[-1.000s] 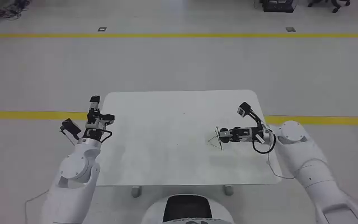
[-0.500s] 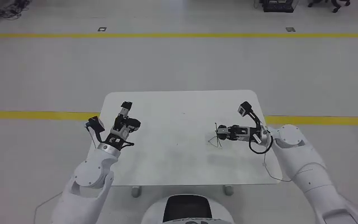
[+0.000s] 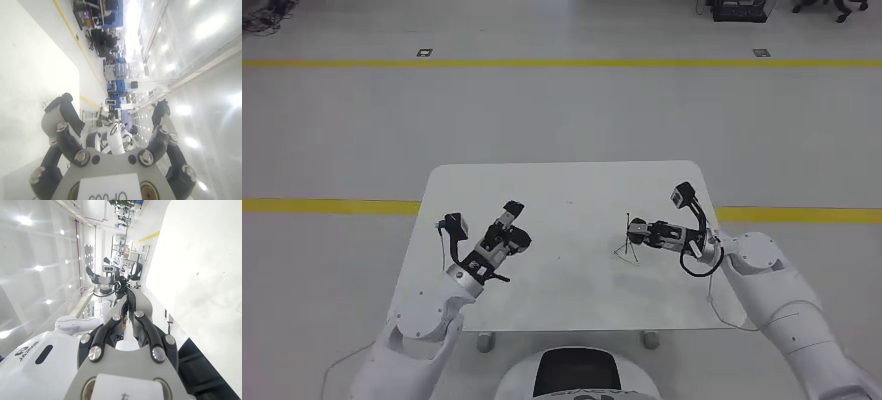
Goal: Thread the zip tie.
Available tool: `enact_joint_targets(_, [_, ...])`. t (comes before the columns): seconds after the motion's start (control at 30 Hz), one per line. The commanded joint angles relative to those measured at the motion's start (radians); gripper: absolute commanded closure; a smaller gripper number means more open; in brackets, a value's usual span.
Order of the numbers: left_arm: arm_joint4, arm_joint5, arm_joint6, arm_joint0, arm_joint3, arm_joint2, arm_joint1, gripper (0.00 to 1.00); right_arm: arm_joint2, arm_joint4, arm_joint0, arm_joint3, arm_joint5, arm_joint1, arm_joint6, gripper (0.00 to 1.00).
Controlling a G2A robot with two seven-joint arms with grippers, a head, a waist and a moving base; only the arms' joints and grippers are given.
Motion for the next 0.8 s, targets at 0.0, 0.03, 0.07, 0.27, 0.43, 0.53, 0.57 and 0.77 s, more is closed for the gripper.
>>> enact_joint_targets(0.0, [0.017,0.005,-0.006,-0.011,0.006,0.045,-0.003,0.0,0.006,-0.001,-0.017,-0.009,0.0,-0.003,-0.022,1.0])
enact_joint_targets(0.03, [0.03,0.013,-0.006,-0.018,0.012,0.069,-0.005,0.0,0.009,0.001,-0.027,-0.013,0.0,-0.005,-0.031,1.0])
enact_joint_targets(0.07, [0.051,0.027,-0.002,-0.025,0.017,0.087,-0.006,0.0,0.011,0.005,-0.034,-0.014,0.0,-0.007,-0.037,1.0])
enact_joint_targets(0.27, [0.116,0.035,0.007,-0.04,0.012,0.119,-0.006,0.0,0.013,0.013,-0.041,-0.012,0.0,-0.011,-0.041,1.0])
enact_joint_targets(0.43, [0.115,0.032,0.007,-0.042,0.011,0.123,-0.007,0.0,0.013,0.013,-0.041,-0.012,0.0,-0.011,-0.041,1.0])
enact_joint_targets(0.53, [0.111,0.022,-0.037,-0.062,0.03,0.17,-0.01,0.0,-0.007,0.022,-0.043,-0.017,0.008,-0.018,-0.082,1.0])
enact_joint_targets(0.57, [0.105,0.018,-0.048,-0.073,0.041,0.186,-0.011,0.0,-0.013,0.02,-0.041,-0.014,0.005,-0.021,-0.095,1.0])
enact_joint_targets(0.77, [0.127,0.043,-0.015,-0.169,0.121,0.313,-0.033,0.0,-0.057,0.067,-0.017,0.019,0.0,-0.044,-0.142,1.0])
